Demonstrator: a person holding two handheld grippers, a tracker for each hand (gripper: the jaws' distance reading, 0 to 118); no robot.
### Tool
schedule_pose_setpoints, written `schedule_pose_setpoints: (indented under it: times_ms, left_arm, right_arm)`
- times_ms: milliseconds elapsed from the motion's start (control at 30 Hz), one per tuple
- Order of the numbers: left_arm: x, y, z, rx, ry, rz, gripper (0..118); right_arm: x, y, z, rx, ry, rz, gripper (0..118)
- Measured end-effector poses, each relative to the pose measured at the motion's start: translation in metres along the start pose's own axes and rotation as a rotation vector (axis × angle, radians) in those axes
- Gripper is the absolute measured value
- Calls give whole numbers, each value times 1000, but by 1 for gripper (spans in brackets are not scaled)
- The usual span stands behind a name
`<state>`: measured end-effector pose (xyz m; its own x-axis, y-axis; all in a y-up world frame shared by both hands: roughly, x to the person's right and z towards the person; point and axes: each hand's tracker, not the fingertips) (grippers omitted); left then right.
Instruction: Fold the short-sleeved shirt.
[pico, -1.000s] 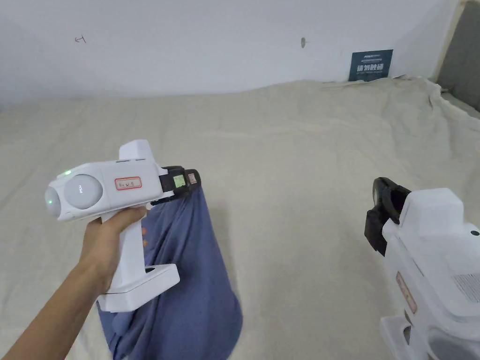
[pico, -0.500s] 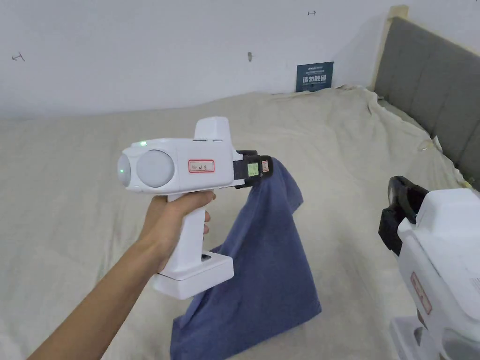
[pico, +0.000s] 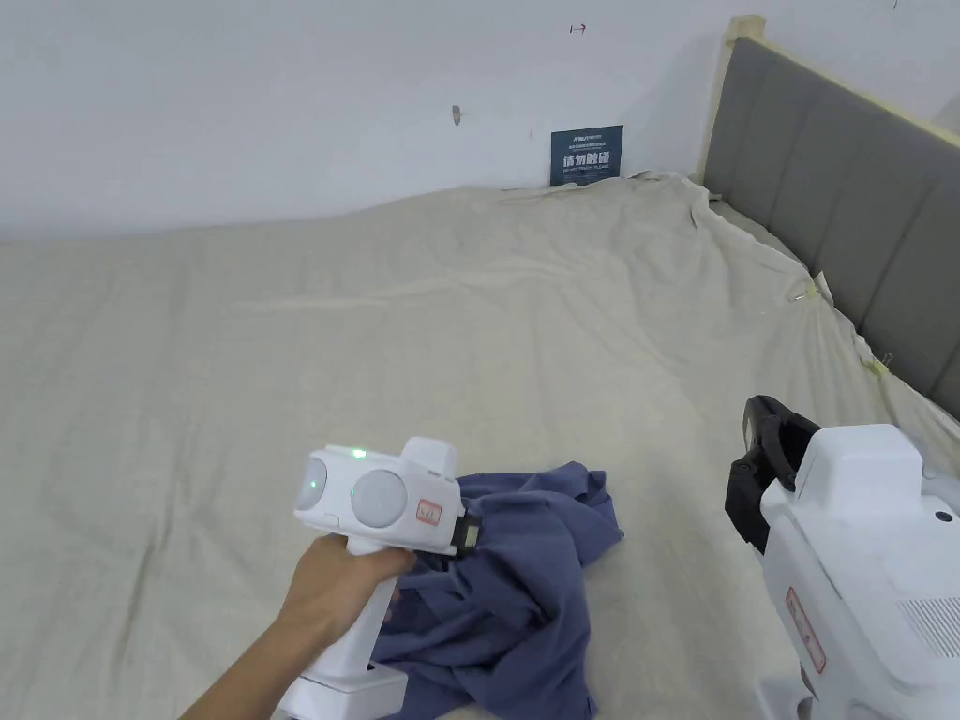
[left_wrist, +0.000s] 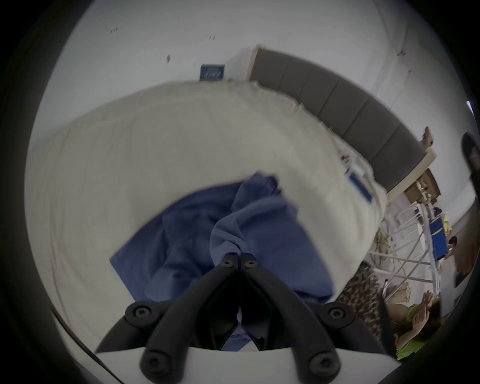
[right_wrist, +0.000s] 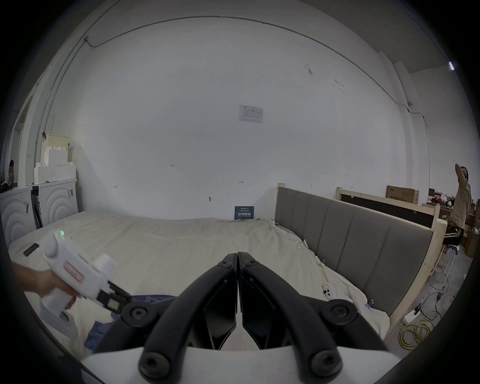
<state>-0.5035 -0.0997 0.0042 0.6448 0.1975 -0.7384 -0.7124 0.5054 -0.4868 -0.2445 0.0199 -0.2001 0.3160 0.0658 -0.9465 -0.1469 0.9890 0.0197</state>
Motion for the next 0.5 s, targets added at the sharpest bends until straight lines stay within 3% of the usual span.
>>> schedule_pose_setpoints:
  times_ms: [167, 300, 333, 400, 433, 500]
  left_arm:
    - [-13, -30, -39, -111, 75, 65, 0]
    - [-16, -40, -48, -101, 80, 133, 0]
    - [-14, -41, -44, -84, 81, 137, 5]
    - [-13, -40, -37, -57, 87, 144, 20]
    - [-14, -40, -30, -38, 89, 145, 37]
    - [-13, -40, -8, 28, 93, 177, 84]
  right_arm:
    - [-1, -9, 0, -23, 11, -4, 0]
    - [0, -12, 1, -36, 15, 2, 0]
    - [0, -13, 1, -40, 17, 2, 0]
    - [1, -13, 1, -42, 19, 2, 0]
    - [1, -13, 1, -42, 21, 2, 0]
    - [1, -11, 1, -36, 25, 3, 0]
